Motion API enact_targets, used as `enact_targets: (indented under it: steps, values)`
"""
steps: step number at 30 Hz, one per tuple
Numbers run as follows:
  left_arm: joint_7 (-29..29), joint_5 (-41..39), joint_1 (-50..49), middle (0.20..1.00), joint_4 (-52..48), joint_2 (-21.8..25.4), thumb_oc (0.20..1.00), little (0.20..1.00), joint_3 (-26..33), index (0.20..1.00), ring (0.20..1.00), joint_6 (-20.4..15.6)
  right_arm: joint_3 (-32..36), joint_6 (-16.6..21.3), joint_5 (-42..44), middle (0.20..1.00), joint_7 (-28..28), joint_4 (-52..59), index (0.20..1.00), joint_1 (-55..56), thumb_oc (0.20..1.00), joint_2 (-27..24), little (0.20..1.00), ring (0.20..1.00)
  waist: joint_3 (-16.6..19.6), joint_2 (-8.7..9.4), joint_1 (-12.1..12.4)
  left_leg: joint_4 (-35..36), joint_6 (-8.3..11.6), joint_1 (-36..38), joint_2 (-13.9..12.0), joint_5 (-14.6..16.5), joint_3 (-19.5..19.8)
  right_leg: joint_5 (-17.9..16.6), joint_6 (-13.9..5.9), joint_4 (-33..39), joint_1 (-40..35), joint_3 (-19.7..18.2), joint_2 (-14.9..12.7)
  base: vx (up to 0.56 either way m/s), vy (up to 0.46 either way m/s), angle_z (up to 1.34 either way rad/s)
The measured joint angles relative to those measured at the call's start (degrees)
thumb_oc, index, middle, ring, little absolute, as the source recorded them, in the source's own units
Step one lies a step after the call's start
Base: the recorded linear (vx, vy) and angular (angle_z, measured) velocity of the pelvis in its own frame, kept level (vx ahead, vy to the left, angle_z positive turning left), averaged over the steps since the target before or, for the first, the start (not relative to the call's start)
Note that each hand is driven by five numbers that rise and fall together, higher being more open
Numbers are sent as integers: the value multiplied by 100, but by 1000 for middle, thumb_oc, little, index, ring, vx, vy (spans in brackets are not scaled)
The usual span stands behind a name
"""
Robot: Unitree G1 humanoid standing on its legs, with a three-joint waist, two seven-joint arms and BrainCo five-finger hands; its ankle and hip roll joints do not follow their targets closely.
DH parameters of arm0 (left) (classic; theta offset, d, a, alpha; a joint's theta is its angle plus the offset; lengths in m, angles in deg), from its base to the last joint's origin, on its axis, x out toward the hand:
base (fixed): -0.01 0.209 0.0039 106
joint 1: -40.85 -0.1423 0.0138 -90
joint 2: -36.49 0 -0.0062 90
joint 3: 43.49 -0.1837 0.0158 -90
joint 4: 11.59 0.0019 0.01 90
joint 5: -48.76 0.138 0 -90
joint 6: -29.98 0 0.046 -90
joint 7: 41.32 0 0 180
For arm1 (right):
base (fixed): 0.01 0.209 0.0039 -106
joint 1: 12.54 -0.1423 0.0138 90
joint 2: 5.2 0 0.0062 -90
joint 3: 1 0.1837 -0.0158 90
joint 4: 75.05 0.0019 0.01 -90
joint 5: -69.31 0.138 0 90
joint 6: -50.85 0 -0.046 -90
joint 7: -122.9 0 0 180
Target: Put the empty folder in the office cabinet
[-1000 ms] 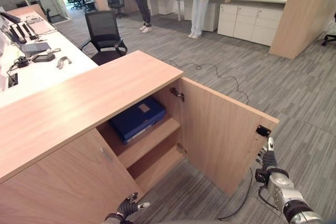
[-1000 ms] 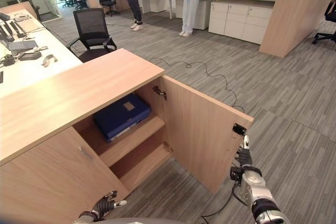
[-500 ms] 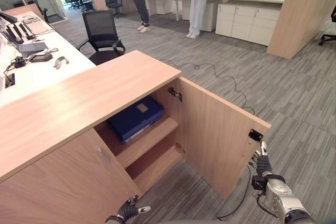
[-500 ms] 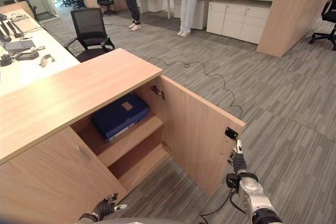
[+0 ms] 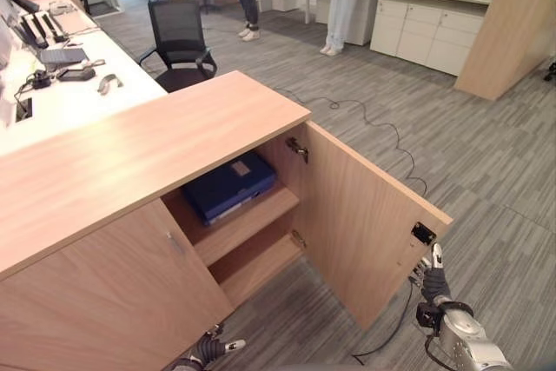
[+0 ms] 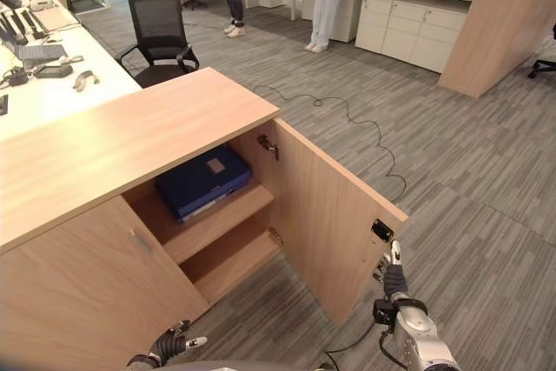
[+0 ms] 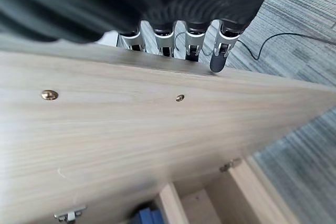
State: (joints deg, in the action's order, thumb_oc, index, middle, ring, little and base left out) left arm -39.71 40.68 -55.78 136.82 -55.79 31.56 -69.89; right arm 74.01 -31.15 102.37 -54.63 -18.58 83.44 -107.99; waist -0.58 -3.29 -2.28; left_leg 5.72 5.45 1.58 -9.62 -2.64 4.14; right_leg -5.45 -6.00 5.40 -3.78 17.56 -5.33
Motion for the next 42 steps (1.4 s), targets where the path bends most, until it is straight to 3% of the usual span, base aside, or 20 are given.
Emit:
enact_targets:
  steps: [6,8,9,10,11,12,13,14,15,16,18,19,21,23,26,28,31,33,38,42]
  values:
    - [-34,3,68,1000,164,27,1000,1000,205,1000,1000,-5,-342,224,-42,1000,-5,38,1000,122,1000,34,1000,1000,-102,82,234,-167,-297,-588,-237,284,403,79,124,-117,261,391,307,-68,-31,37]
    - [-94,2,272,1000,140,104,1000,1000,216,1000,1000,-60,-410,384,-41,1000,-5,124,1000,128,1000,63,1000,1000,-265,124,343,-653,-288,-1245,-480,517,288,355,451,-862,781,467,405,-139,70,88]
    - [-99,8,494,1000,188,211,1000,1000,222,1000,1000,-57,-437,387,-42,1000,-16,225,1000,105,1000,109,1000,1000,-448,440,285,-796,-184,-1310,-421,514,-47,244,724,-821,785,785,117,-130,65,71]
    - [-96,8,504,1000,199,218,1000,1000,212,1000,1000,-54,-442,386,-42,1000,-17,228,1000,103,1000,117,1000,1000,-458,457,280,-826,-191,-1314,-413,506,-123,233,739,-819,781,810,97,13,33,94]
    - [-68,56,806,1000,219,358,1000,1000,365,1000,1000,54,-846,76,-48,1000,-38,486,1000,-299,1000,238,1000,1000,-715,970,168,-2530,-243,-1675,-377,459,-2558,207,533,-431,866,1221,-392,89,55,27]
    - [-113,55,832,1000,243,249,1000,1000,406,1000,1000,50,-1114,-15,-58,1000,-119,518,1000,-564,1000,161,1000,1000,-780,838,303,-3293,-324,-1692,-506,757,-2591,313,197,-604,877,1115,-311,89,53,-16]
    - [-83,74,800,1000,281,41,1000,1000,316,1000,1000,51,-1284,-86,-79,1000,-267,810,1000,-710,1000,-87,1000,1000,-764,185,471,-3284,-410,-1443,-890,1199,-2597,830,406,-2482,1363,929,-124,62,82,-46]
    - [-37,114,763,1000,179,-120,1000,1000,300,1000,1000,-16,-1395,-80,-155,1000,-469,978,1000,-653,1000,-106,1000,1000,-590,-344,484,-2557,-93,-1379,-935,922,-2340,1590,88,-4691,1650,776,-144,69,83,33]
    - [-50,126,788,1000,97,-61,1000,1000,308,1000,1000,-72,-1383,-105,-158,1000,-403,881,1000,-664,1000,253,1000,1000,-537,102,464,-2316,17,-1354,-523,835,-2300,2074,-183,-4677,1159,625,-430,111,158,218]
    - [-70,220,953,1000,193,41,1000,1000,317,1000,1000,-34,-1429,-204,-234,1000,-500,804,1000,-944,1000,676,1000,1000,-457,545,321,-2258,27,-1506,-158,677,-2370,2776,154,-2722,107,945,-438,82,116,245]
    - [-11,256,1019,1000,211,106,1000,1000,291,1000,1000,-7,-1634,-221,-282,1000,-717,773,1000,-1261,1000,799,1000,1000,-417,671,613,-2316,-18,-1618,-43,690,-2254,2347,4,-2116,-36,1372,-453,69,130,174]
    - [-37,264,910,1000,138,316,1000,1000,307,1000,1000,42,-1765,-204,-285,1000,-931,779,1000,-1616,1000,1068,1000,1000,-437,775,800,-1973,-96,-1367,84,631,-2222,1903,334,-1630,-260,1637,-295,92,200,119]
    - [-14,289,691,1000,3,413,1000,1000,273,1000,1000,75,-1689,-199,-286,1000,-1007,764,1000,-1853,1000,1260,1000,1000,-437,654,980,-1289,-414,-648,429,416,-2206,1877,265,-1786,-289,1851,-277,100,229,124]
    - [1,294,662,1000,-17,537,1000,1000,135,1000,1000,117,-1628,-195,-289,1000,-1023,710,1000,-1952,1000,1466,1000,1000,-518,648,981,-682,-536,-376,550,20,-2176,1745,129,-2242,-156,1824,-417,44,178,78]
    - [14,295,613,1000,-23,596,1000,1000,106,1000,1000,122,-1699,-216,-338,1000,-1051,624,1000,-1922,1000,1663,1000,1000,-652,563,1026,-648,-770,-100,614,146,-2251,1366,-163,-3891,286,1712,-1056,97,113,6]
    - [3,297,788,1000,-19,584,1000,1000,84,1000,1000,108,-1536,-174,-322,1000,-1023,680,1000,-1741,1000,1637,1000,1000,-749,364,815,-507,-794,-21,682,164,-1865,1414,-358,-4304,687,1029,-1008,116,-28,61]
    - [-38,295,946,1000,-146,616,1000,1000,54,1000,1000,-5,-1413,-209,-273,1000,-912,643,1000,-1497,1000,1522,1000,1000,-792,303,616,-286,-791,-11,863,1,-1490,1532,-411,-3012,946,44,-819,146,-164,86]
    - [-75,289,1196,1000,70,578,1000,1000,-78,1000,1000,3,-1073,-141,-263,1000,-831,594,1000,-1326,1000,1479,1000,1000,-801,191,389,-254,-697,-124,894,-34,-864,1568,-334,-1545,736,-925,-281,65,-80,124]
    - [-65,280,382,1000,-158,637,1000,1000,113,1000,1000,-6,90,-57,-264,1000,-414,73,1000,-1305,1000,1142,1000,1000,-409,320,491,2,-663,185,1184,69,-652,81,-189,-166,198,-854,-502,122,-131,58]
    - [19,246,12,1000,-241,554,1000,1000,113,1000,1000,4,592,73,-267,1000,-215,-230,1000,-1459,1000,718,1000,1000,-287,152,517,-15,-529,284,963,71,-620,87,-59,1,37,-696,-287,46,-111,7]
